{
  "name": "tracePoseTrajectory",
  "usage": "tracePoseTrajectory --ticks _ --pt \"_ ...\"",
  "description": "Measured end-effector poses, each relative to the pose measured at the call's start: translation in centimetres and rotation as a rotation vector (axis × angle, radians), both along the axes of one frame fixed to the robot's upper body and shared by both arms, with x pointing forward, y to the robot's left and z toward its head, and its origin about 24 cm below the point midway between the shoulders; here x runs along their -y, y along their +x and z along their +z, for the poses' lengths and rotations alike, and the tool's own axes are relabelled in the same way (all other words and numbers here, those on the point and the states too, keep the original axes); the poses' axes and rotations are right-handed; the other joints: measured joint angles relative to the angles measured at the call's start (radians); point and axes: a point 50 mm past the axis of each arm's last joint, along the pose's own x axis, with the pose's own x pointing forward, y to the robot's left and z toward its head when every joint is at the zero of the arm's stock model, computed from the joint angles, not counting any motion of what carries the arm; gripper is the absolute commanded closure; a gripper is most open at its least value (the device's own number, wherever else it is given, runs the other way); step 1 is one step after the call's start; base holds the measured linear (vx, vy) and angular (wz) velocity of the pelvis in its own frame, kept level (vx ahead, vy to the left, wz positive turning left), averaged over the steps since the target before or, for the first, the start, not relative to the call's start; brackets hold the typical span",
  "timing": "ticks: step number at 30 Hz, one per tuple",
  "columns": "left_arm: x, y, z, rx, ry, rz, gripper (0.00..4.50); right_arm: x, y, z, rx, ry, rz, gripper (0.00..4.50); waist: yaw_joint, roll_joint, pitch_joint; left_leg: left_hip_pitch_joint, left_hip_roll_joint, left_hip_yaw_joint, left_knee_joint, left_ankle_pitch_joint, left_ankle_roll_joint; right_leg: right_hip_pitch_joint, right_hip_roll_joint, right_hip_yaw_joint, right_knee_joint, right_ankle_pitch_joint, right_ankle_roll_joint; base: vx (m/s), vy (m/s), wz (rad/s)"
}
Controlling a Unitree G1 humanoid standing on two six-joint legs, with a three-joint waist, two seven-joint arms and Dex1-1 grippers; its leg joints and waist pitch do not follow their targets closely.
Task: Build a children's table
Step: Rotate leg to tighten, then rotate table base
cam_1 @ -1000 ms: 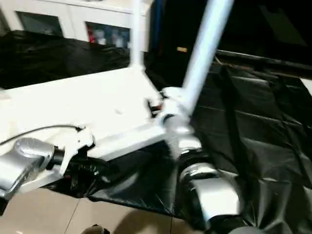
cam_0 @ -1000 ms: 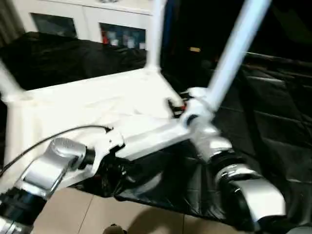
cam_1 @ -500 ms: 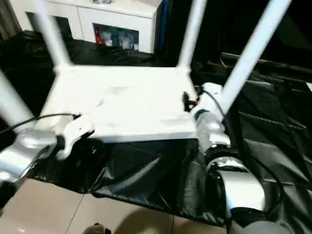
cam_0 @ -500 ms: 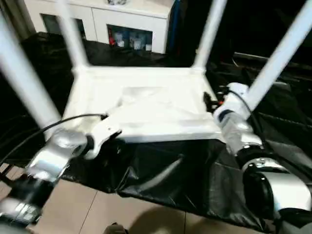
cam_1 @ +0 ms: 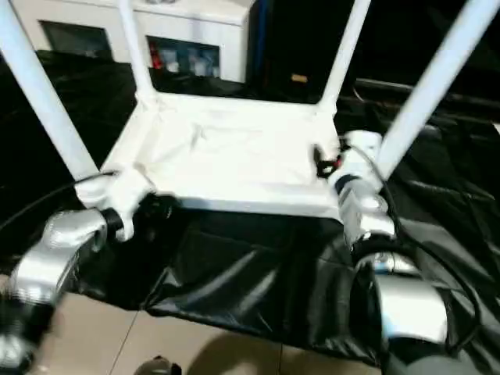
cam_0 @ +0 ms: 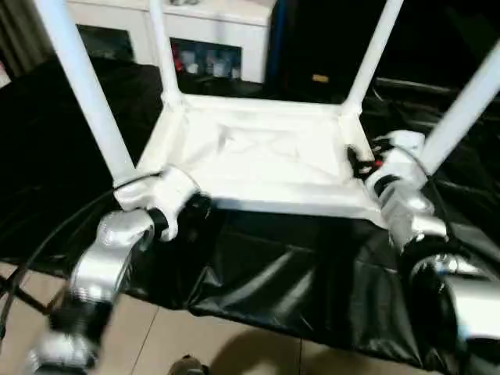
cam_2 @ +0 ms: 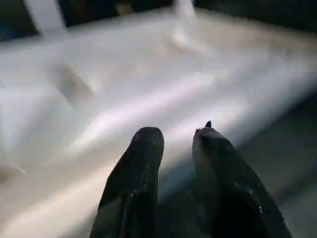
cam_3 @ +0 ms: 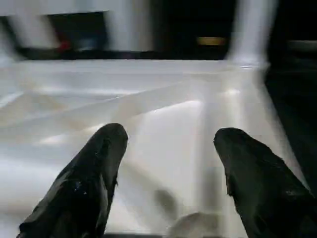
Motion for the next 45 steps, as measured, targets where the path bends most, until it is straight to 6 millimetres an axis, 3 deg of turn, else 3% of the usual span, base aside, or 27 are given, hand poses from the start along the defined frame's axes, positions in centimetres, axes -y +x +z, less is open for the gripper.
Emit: tracePoseTrajectory --ticks 4,8,13,22,26,34,37,45 --pt "-2.3 -0.7 0.3 0.103 -0.045 0.167 2.52 -1.1 -1.0 -1.0 0.014 -0.013 0.087 0.86 -0.01 0.016 -0.002 0.0 0.001 0.0 0.0 0.0 0.0 0.0 -0.001 0.0 -0.001 0.0 0.0 0.0 0.0 0.0" --pt "-4.2 -3.0 -0.4 0.196 -0.104 0.34 2.21 -2.0 -2.8 -1.1 0.082 0.001 0.154 0.44 -0.011 0.028 -0.004 0.0 0.001 -0.001 0.0 -0.002 0.003 0.002 -0.001 0.0 -0.005 0.0 0.0 0.0 0.0 0.0" --pt "-4.4 -5.2 -1.0 0.312 -0.105 0.446 1.96 -3.2 -5.8 -2.0 0.076 -0.002 0.262 0.1 -0.008 0.037 -0.003 -0.002 0.001 -0.002 -0.001 -0.002 0.004 0.003 -0.001 0.0 -0.01 0.001 0.003 0.0 0.0 0.0" --pt "-4.5 -5.9 -0.7 0.405 -0.061 0.607 1.18 -2.9 -8.3 -2.2 0.015 -0.025 0.293 0.0 -0.017 0.04 -0.003 -0.001 0.001 -0.004 -0.002 -0.002 0.004 0.004 0.0 0.002 -0.015 0.002 0.011 0.0 0.0 0.0" --pt "-6.0 -5.2 -0.4 0.414 -0.066 0.7 0.85 -3.0 -9.3 -3.0 -0.077 -0.036 0.29 0.0 -0.015 0.04 -0.003 -0.001 0.001 -0.003 -0.003 -0.002 0.004 0.003 0.001 0.002 -0.015 0.002 0.01 0.0 0.0 0.0" --pt "-8.6 -3.6 0.3 0.388 -0.081 0.817 0.37 -2.9 -9.4 -3.1 -0.137 -0.059 0.287 0.0 -0.014 0.038 -0.004 -0.001 -0.001 -0.004 -0.002 -0.003 0.004 0.003 -0.001 0.003 -0.015 0.005 0.007 0.0 0.0 0.0" --pt "-8.7 -2.6 0.2 0.352 -0.114 0.734 0.07 -2.9 -9.2 -3.1 -0.15 -0.063 0.271 0.0 -0.009 0.038 -0.004 -0.001 -0.001 -0.003 -0.003 -0.002 0.004 0.003 0.0 0.003 -0.015 0.005 0.007 0.0 0.0 0.0" --pt "-8.7 -1.0 0.2 0.263 -0.179 0.551 0.07 -2.7 -9.0 -3.5 -0.195 -0.078 0.228 0.0 -0.015 0.037 -0.004 0.0 -0.002 -0.002 -0.002 -0.003 0.004 0.003 -0.001 0.005 -0.015 0.007 0.007 0.0 0.0 0.0"
